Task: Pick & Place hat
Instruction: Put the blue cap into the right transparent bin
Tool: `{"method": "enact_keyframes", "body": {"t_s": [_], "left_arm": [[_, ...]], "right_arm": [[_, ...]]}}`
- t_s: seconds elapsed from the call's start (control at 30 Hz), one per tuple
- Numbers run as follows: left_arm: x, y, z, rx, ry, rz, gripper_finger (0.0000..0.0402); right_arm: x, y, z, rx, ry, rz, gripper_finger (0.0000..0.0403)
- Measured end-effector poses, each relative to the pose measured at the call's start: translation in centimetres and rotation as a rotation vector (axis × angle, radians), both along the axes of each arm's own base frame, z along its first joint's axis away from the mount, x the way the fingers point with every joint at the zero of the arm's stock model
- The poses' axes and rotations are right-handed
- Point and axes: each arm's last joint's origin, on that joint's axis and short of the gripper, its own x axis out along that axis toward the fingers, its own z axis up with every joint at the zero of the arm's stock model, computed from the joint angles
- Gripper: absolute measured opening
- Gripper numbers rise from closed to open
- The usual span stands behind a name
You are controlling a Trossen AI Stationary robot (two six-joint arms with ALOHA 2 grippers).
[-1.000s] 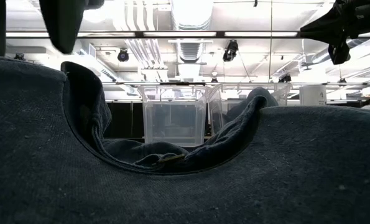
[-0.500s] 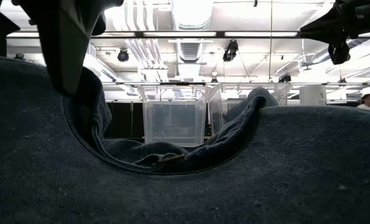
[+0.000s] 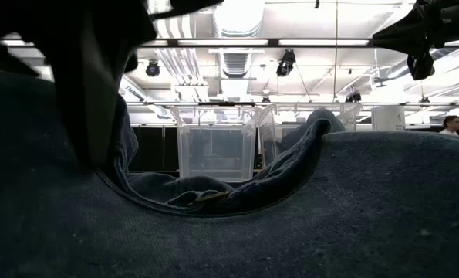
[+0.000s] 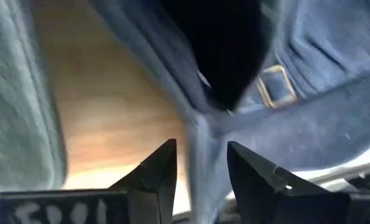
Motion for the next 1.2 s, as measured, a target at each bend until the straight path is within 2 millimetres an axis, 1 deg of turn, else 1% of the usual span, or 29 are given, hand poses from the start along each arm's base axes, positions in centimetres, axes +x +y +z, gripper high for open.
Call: {"method": "enact_keyframes", "body": {"t_s": [0.13,0.2,0.27,0.37,0.4,0.57,0.7,0.8,1.03,1.2], "left_arm": [[-0.2,0.2,-0.5,0.006,0.017,0.013,0.0128],[-0.2,0.2,-0.5,0.005,0.016,0.015,0.0113],[-0.1,0.2,-0.5,0.006,0.015,0.017,0.0084],[0.0,0.3,-0.3,0.018,-0.007,0.018,0.0023],[0.0,0.4,-0.2,0.028,-0.018,0.021,0.0014],[0.4,0.7,0.6,0.08,-0.063,0.012,0.0007],[0.9,1.0,2.0,0.144,-0.105,0.001,0.0005],[1.1,1.4,3.4,0.197,-0.14,-0.003,0.0005],[0.9,2.2,7.7,0.304,-0.278,0.014,0.0005],[0.4,2.9,10.9,0.379,-0.388,0.039,0.0005]], "right_arm": [[0.0,0.0,0.0,0.0,0.0,-0.001,0.0052],[0.0,0.0,0.0,0.0,0.0,-0.001,0.0052],[0.0,0.0,0.0,0.0,0.0,-0.001,0.0052],[0.0,0.0,0.0,0.0,0.0,-0.002,0.0052],[0.0,0.0,0.0,0.0,0.0,-0.001,0.0052],[0.0,0.0,0.0,0.0,0.0,-0.001,0.0052],[0.0,0.0,0.0,0.0,0.0,-0.001,0.0052],[0.0,0.0,0.0,0.0,0.0,-0.001,0.0052],[0.0,0.0,0.0,0.002,-0.001,0.0,0.0052],[0.0,0.0,0.0,0.003,-0.001,0.001,0.0052]]}}
